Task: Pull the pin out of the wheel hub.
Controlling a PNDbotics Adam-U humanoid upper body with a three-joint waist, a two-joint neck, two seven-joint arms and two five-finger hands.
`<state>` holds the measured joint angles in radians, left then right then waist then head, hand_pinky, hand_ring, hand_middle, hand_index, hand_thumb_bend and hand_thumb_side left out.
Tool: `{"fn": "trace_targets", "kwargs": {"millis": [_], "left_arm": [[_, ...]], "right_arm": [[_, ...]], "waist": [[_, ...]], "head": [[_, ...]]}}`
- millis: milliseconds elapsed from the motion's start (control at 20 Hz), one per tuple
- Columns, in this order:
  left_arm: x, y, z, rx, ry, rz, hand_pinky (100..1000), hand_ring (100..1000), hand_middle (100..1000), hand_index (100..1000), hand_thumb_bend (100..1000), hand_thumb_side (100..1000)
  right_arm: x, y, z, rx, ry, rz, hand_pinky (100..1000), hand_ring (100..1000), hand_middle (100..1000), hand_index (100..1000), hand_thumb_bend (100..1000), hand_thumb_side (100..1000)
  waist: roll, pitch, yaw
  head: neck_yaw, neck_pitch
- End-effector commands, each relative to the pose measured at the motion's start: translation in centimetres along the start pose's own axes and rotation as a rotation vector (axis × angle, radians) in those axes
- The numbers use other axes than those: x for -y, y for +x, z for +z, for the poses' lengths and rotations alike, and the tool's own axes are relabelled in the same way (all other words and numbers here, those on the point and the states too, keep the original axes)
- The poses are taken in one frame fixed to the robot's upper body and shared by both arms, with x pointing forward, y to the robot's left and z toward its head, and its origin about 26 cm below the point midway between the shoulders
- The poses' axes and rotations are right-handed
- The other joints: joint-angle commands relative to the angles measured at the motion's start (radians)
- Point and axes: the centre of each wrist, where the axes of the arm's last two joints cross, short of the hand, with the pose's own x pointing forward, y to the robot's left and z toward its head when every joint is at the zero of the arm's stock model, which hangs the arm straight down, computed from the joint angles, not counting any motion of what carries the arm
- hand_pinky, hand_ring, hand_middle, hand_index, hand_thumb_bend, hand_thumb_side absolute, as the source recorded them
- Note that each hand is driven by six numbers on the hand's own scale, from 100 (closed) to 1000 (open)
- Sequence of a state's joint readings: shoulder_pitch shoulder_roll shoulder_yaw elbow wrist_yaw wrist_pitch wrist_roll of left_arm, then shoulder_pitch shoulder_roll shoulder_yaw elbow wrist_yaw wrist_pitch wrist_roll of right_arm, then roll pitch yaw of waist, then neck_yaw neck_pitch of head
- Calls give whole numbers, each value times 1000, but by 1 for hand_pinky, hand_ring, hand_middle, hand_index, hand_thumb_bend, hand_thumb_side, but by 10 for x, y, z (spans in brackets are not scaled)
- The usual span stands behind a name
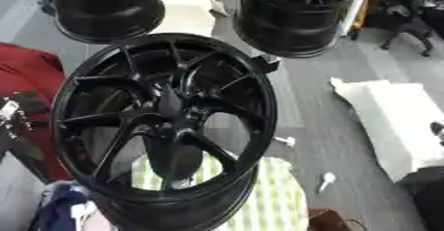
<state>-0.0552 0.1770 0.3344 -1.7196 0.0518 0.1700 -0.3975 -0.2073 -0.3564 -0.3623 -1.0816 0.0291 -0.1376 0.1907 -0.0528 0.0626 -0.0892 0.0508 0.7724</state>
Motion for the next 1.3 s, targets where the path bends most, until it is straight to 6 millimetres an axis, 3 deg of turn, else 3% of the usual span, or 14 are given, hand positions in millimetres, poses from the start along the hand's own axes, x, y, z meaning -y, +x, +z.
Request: {"fn": "trace_targets", "kwargs": {"millis": [50, 200, 350, 800, 1300], "left_arm": [[0, 9, -5, 19, -30, -27, 660, 777, 684, 818, 100, 594], [2, 7, -5, 14, -37, -28, 659, 774, 682, 818, 100, 592], [1, 5, -5, 10, -24, -29, 659, 775, 682, 817, 100, 592], [-5, -8, -2, -24, 53, -51, 658, 777, 682, 814, 100, 581], [-15, -42, 3, -108, 125, -76, 659, 777, 684, 814, 100, 579]], "right_arm": [[-44, -6, 33, 150, -105, -109, 653, 679, 647, 826, 308, 352], [-100, -2, 52, 186, -207, -171, 654, 674, 635, 821, 269, 319], [-120, 6, 53, 203, -202, -167, 653, 668, 627, 817, 271, 323], [-128, 0, 56, 168, -195, -163, 650, 656, 614, 809, 281, 345], [-130, -22, 58, 86, -209, -119, 645, 644, 604, 798, 284, 337]], "waist": [[-3, -5, 15], [-3, -5, 27], [-2, -2, 29], [0, 4, 23], [1, 9, 27]], "head": [[-32, -2], [-46, -2], [-42, -2], [-43, -2], [-51, -2]]}}
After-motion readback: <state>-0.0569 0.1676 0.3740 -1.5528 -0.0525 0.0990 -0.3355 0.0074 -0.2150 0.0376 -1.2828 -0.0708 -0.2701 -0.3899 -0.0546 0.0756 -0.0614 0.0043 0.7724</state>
